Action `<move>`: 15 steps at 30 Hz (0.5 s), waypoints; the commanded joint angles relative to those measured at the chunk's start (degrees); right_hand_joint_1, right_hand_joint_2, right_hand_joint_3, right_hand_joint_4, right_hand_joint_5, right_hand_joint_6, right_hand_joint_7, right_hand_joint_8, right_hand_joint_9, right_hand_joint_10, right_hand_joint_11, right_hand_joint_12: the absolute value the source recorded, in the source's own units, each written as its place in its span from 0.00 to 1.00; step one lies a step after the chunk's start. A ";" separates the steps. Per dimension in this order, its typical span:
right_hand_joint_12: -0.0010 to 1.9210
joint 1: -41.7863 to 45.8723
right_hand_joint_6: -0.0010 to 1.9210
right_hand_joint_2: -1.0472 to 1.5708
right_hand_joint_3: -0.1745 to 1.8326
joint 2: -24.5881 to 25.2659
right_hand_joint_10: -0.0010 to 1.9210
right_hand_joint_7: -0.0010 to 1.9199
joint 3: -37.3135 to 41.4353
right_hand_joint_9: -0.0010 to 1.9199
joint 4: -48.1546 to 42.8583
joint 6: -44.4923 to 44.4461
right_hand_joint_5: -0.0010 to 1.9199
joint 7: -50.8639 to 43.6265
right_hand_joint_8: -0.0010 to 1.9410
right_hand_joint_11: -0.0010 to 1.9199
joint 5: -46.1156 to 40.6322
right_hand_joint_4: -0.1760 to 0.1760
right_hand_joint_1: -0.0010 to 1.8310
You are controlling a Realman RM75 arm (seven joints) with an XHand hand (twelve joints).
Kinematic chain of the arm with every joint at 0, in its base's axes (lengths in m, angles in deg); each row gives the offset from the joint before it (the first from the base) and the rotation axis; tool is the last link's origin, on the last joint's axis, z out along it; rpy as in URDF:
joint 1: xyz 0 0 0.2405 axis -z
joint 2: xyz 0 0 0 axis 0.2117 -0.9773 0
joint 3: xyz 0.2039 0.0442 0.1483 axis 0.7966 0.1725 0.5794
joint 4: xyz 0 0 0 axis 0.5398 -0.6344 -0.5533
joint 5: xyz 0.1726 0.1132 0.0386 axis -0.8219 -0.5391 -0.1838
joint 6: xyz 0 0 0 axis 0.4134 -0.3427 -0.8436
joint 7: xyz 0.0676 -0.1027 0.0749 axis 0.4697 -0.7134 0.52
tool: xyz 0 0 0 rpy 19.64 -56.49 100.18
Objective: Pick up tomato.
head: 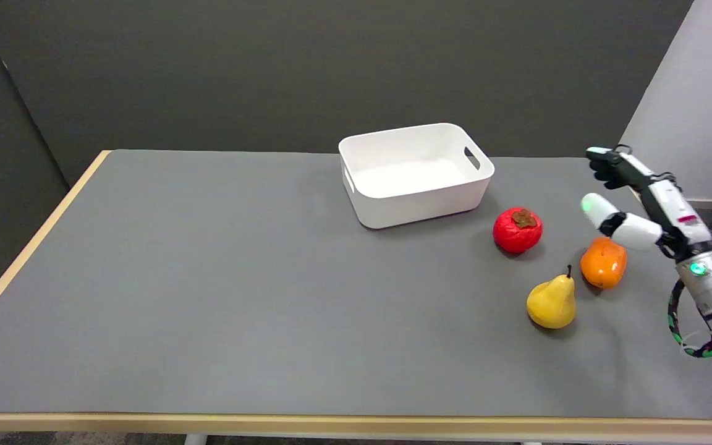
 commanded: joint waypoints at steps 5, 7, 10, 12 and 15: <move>0.68 -4.13 0.22 0.64 0.51 -5.29 0.41 0.18 21.19 0.14 11.56 51.72 0.12 -38.07 0.19 0.08 4.17 0.65 0.20; 0.69 -4.13 0.22 0.64 0.51 -5.32 0.41 0.18 24.85 0.14 12.56 57.74 0.12 -40.75 0.19 0.08 4.21 0.65 0.19; 0.69 -4.13 0.21 0.63 0.50 -5.65 0.41 0.18 29.35 0.13 14.27 65.31 0.11 -44.32 0.19 0.08 4.25 0.65 0.18; 0.69 -4.14 0.21 0.63 0.50 -6.00 0.41 0.17 32.74 0.13 15.89 71.00 0.11 -47.46 0.18 0.08 4.25 0.65 0.16; 0.69 -4.15 0.20 0.63 0.50 -5.92 0.40 0.16 35.36 0.13 17.39 75.53 0.10 -48.43 0.18 0.08 4.25 0.63 0.15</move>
